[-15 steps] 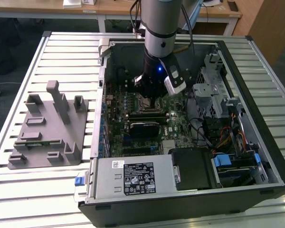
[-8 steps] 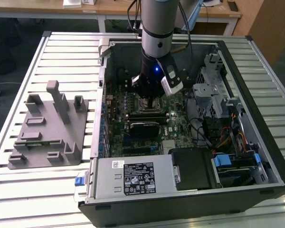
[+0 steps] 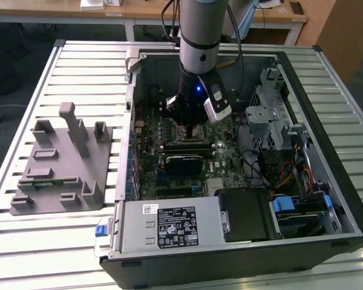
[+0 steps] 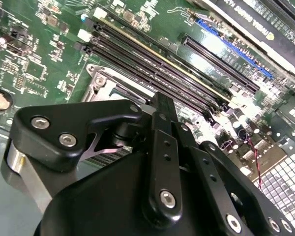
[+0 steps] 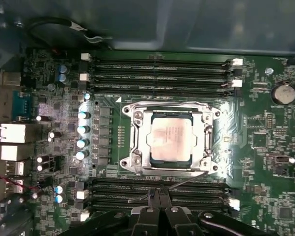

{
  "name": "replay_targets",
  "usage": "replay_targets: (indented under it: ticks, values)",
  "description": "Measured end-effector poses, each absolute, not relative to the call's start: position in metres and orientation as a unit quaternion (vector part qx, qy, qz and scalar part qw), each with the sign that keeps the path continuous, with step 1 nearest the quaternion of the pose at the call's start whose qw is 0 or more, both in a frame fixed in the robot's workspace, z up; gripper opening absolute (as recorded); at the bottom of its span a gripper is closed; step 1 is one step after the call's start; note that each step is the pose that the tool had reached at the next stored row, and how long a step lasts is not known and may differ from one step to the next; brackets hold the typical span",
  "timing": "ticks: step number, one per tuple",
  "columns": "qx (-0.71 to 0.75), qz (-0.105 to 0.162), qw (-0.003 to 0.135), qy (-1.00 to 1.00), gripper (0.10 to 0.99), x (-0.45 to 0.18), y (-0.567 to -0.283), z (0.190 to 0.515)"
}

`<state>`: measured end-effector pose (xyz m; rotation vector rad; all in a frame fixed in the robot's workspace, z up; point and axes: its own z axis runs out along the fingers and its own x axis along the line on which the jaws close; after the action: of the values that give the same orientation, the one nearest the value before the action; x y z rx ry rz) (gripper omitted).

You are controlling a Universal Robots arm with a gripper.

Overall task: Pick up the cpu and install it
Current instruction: 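Install the second cpu locking lever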

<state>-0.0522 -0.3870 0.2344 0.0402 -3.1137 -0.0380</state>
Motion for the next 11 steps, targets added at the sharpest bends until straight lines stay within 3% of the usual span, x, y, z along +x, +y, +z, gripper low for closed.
replay_targets:
  ticks: [11]
  values:
    - [0.013, -0.028, 0.017, -0.999, 0.114, -0.0524, -0.3893, 0.2239]
